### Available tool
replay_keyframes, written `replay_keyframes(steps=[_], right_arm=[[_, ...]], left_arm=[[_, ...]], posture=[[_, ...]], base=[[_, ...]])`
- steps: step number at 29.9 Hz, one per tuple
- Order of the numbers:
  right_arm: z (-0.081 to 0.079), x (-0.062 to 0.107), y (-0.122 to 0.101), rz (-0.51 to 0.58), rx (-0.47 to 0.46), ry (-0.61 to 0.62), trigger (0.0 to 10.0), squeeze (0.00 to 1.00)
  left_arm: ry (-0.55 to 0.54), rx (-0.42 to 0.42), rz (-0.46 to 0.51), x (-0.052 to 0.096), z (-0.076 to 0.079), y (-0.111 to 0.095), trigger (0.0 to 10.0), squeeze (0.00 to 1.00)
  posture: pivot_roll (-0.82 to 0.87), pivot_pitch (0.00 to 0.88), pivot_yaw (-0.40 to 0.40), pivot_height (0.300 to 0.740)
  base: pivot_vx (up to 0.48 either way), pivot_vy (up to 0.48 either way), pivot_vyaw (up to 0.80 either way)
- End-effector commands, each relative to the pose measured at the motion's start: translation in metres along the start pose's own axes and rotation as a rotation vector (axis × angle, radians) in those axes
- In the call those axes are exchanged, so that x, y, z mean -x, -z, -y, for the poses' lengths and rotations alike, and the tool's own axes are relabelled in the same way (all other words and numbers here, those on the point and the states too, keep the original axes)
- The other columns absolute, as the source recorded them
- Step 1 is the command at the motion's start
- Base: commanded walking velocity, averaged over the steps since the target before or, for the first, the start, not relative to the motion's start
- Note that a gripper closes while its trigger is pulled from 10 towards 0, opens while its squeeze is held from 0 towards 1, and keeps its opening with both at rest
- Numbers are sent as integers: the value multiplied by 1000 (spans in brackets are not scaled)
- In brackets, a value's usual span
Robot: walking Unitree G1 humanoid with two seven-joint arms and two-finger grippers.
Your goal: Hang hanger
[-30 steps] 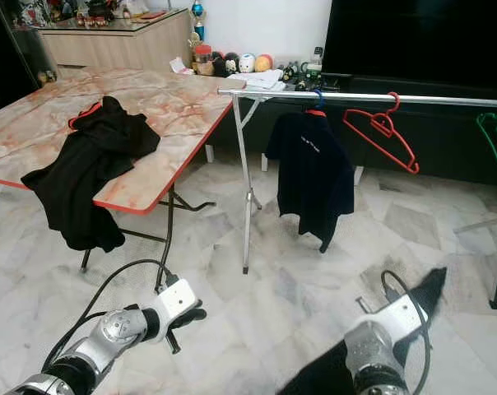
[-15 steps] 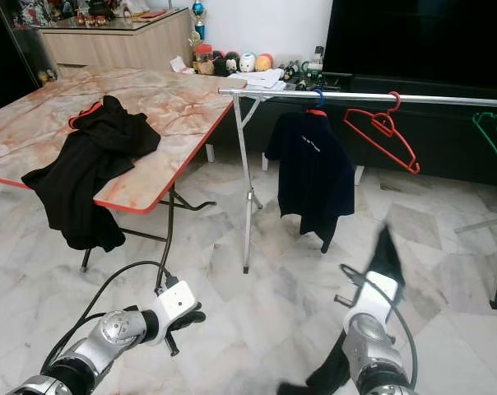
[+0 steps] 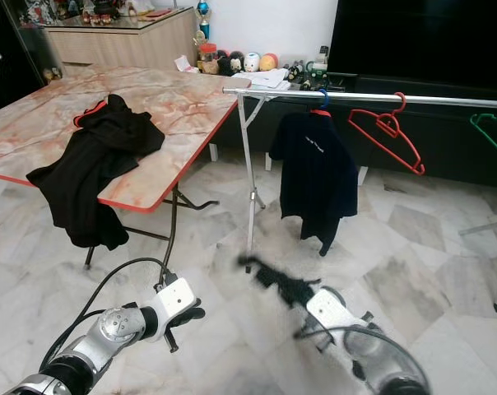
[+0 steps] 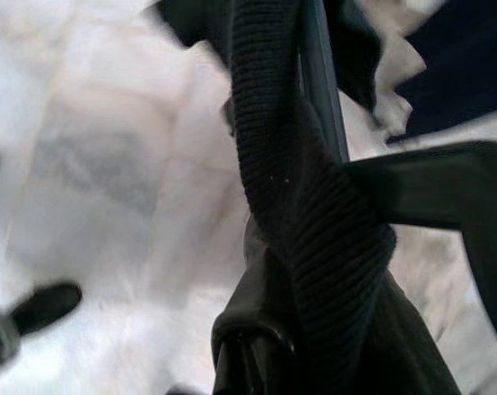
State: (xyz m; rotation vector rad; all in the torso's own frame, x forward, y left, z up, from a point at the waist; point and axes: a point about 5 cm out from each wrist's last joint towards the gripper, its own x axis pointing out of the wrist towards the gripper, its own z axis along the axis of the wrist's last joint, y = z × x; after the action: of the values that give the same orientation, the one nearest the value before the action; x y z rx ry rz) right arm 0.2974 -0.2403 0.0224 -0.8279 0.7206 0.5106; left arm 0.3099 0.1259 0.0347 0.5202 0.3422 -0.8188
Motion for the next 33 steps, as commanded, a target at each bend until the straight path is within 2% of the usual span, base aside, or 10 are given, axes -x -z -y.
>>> replay_keyframes(steps=[1, 4, 8, 9, 14, 21, 24, 25, 28, 33], right_arm=[[-3, 2, -13, 85, 80, -96, 10000, 0], [1, 8, -21, 156, 89, -148, 10000, 0], [1, 12, -29, 193, 187, -226, 10000, 0], [0, 12, -31, 202, 196, -238, 10000, 0], [-10, 6, -40, 195, 284, -277, 10000, 0], [-16, 1, -45, 180, 318, -267, 10000, 0], [-16, 0, -48, 189, 321, -258, 10000, 0], [-16, 0, -52, 206, 329, -264, 10000, 0], [-16, 2, -57, 225, 355, -286, 10000, 0], [-14, 5, -59, 232, 390, -321, 10000, 0]], left_arm=[[15, -6, -7, 2, 0, 2, 10000, 0], [24, -13, -9, 2, 0, 1, 10000, 0], [48, 1, -7, 2, 1, 0, 10000, 0], [60, 12, -5, 1, 2, 0, 10000, 1000], [38, -12, 29, 0, -4, -10, 10000, 1000], [72, -33, 67, 3, -8, -19, 10000, 1000], [126, -14, 74, 4, -5, -20, 10000, 1000], [209, -3, 65, 6, 2, -18, 10000, 1000], [279, 11, 58, 7, 8, -17, 10000, 1000], [307, 10, 48, 4, 12, -19, 10000, 1000]], posture=[[-68, 1, 56, 740], [-68, 5, 51, 740], [-69, 6, 46, 740], [-69, 6, 46, 740], [-63, 12, 40, 740], [-56, 12, 36, 740], [-53, 12, 36, 740], [-52, 13, 37, 740], [-56, 12, 39, 740], [-62, 10, 38, 740]], base=[[0, 0, 0], [0, 0, 0], [0, 0, 0], [0, 0, 0], [0, 0, 0], [0, 0, 0], [0, 0, 0], [0, 0, 0], [0, 0, 0], [0, 0, 0]])
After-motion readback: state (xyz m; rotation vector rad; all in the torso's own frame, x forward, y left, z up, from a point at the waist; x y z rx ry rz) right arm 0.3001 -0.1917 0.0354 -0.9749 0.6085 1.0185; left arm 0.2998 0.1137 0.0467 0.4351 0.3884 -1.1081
